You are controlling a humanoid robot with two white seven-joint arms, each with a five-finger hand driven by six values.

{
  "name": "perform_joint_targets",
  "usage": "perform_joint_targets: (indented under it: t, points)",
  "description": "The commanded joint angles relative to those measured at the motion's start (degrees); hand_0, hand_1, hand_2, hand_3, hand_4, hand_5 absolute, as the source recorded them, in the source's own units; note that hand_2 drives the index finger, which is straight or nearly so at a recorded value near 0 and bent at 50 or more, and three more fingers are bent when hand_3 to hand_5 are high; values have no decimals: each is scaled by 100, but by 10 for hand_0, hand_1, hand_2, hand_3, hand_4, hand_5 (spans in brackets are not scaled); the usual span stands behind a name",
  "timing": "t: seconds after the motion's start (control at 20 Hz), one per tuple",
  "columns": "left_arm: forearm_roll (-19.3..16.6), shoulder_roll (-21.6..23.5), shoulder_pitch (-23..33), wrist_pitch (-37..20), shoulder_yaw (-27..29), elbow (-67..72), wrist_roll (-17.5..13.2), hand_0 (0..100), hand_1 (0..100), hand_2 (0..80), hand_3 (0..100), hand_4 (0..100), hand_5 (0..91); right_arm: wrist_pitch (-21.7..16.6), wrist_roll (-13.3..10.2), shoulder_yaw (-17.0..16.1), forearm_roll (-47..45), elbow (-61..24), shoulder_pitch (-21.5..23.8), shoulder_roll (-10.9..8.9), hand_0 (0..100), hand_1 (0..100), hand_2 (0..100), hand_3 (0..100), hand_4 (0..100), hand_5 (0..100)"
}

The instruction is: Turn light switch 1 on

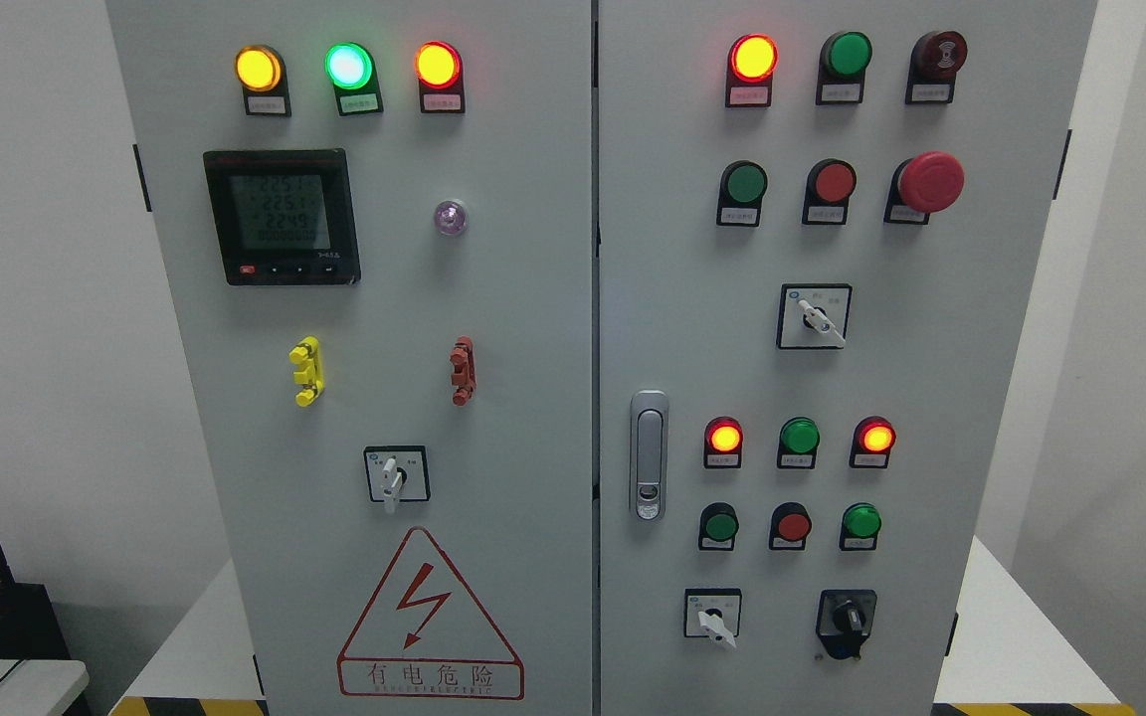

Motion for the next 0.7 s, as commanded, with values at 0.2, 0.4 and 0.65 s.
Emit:
perform_joint_targets:
  t: [0.2, 0.4, 0.65]
  points:
    - [21, 26, 1, 32, 10, -3, 0, 370, 55, 0, 0, 0, 0, 1, 1, 97, -141, 0, 0, -4, 120, 389, 0, 0, 0, 0]
    - [30, 26, 1, 32, 10, -29, 0, 370, 55, 0, 0, 0, 0, 1, 1, 97, -141, 0, 0, 4, 120, 389, 0, 0, 0, 0]
    - [223, 53, 1, 15, 10, -170, 185, 370, 55, 0, 0, 0, 0, 1, 1, 97, -141, 0, 0, -4, 120, 389, 0, 0, 0, 0]
